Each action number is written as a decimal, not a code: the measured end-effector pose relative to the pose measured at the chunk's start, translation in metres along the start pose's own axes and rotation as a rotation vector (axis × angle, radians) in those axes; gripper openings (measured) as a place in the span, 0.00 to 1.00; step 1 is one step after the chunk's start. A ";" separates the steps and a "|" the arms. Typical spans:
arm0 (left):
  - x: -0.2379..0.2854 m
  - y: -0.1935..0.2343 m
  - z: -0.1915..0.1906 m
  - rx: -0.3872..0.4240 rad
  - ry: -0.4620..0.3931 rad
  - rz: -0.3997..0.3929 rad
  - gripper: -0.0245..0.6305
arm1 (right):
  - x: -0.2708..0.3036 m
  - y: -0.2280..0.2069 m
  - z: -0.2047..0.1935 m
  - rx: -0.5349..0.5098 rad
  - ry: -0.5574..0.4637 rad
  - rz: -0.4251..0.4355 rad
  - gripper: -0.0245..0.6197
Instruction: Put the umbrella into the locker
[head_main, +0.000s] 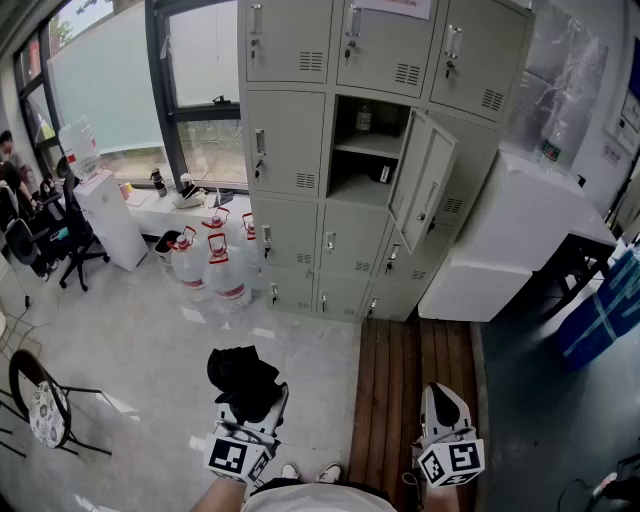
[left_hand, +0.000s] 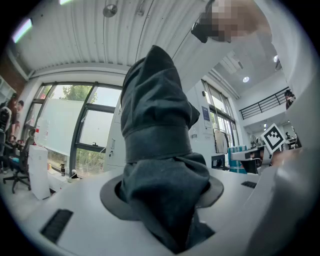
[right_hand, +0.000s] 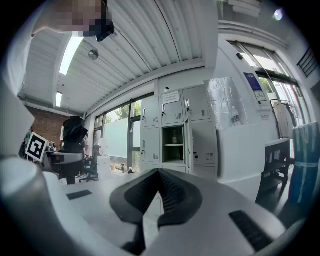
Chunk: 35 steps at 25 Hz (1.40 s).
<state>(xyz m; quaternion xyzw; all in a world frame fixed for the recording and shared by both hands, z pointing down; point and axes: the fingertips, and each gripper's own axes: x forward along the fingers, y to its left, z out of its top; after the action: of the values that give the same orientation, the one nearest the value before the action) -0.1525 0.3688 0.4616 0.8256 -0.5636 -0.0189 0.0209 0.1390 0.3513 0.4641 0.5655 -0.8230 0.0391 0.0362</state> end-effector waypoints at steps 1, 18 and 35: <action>0.001 -0.002 0.000 0.001 -0.001 0.000 0.39 | 0.000 -0.002 0.000 -0.004 -0.005 0.005 0.06; 0.039 -0.028 -0.009 0.004 0.001 0.020 0.39 | 0.016 -0.045 -0.007 0.037 -0.034 0.060 0.06; 0.223 0.064 -0.017 -0.025 0.005 -0.100 0.39 | 0.203 -0.069 0.011 0.008 0.011 0.019 0.06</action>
<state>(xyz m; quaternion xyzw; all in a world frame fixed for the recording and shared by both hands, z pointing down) -0.1296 0.1385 0.4803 0.8525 -0.5212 -0.0250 0.0317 0.1303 0.1371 0.4761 0.5575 -0.8280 0.0460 0.0383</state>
